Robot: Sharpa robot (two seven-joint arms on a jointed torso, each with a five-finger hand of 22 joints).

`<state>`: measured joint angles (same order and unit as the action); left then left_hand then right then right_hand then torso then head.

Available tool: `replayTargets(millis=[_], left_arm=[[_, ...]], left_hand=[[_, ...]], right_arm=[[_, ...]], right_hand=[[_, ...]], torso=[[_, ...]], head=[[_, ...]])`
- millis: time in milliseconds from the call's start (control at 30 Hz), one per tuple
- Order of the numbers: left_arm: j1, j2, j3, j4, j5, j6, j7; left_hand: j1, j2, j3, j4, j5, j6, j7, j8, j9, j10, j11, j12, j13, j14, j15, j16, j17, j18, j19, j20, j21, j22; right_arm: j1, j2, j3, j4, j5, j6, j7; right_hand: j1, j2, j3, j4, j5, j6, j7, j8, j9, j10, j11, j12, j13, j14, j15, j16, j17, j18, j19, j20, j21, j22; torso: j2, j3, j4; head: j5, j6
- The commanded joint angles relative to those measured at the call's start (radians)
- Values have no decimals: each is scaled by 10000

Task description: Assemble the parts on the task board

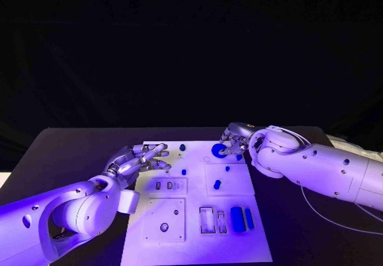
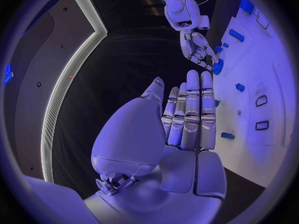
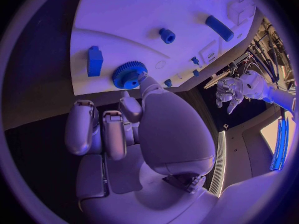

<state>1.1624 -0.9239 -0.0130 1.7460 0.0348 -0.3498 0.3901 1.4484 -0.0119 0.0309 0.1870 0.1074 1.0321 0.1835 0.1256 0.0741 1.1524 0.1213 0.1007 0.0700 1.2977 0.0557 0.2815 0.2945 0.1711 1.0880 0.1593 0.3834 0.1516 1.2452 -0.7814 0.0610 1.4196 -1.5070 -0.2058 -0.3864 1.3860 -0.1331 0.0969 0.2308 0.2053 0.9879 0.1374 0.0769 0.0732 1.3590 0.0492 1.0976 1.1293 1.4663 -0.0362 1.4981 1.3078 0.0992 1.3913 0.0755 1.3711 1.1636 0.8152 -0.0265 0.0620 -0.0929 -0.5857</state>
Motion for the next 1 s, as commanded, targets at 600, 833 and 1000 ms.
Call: replayTargets(millis=[600,833,1000], left_arm=[[12,24,8,-10,-77,265,-13],[12,62,7,-53,-87,284,-22],[12,66,7,-61,-88,284,-19]], left_hand=[[-3,5,-7,-54,-45,-8,47,-50,-8,-16,23,-35,-1,-112,9,-59,37,96,-81,40,-47,-18],[-3,5,-7,-54,-45,-8,47,-50,-8,-16,23,-35,-1,-112,9,-59,37,96,-81,40,-47,-18],[-3,5,-7,-54,-45,-8,47,-50,-8,-16,23,-35,-1,-112,9,-59,37,96,-81,40,-47,-18]], right_arm=[[-40,107,-39,-163,-119,345,-58],[-80,258,-179,-230,-701,634,-145],[-130,292,-230,-165,-1045,477,-243]], right_hand=[[437,409,361,-211,-276,678,-142,239,69,104,-147,375,533,798,-16,140,1310,-220,121,-76,159,168],[427,322,398,-293,-382,829,-174,274,78,140,-170,438,632,820,-34,195,1430,-257,198,-93,256,361],[398,317,427,-303,-341,932,-205,309,95,166,-194,474,683,827,-50,215,1472,-269,225,-104,291,428]], torso=[[10,-5,1],[-5,-14,0],[-4,-12,-2]], head=[[-1,-45],[-15,-80],[-45,-86]])
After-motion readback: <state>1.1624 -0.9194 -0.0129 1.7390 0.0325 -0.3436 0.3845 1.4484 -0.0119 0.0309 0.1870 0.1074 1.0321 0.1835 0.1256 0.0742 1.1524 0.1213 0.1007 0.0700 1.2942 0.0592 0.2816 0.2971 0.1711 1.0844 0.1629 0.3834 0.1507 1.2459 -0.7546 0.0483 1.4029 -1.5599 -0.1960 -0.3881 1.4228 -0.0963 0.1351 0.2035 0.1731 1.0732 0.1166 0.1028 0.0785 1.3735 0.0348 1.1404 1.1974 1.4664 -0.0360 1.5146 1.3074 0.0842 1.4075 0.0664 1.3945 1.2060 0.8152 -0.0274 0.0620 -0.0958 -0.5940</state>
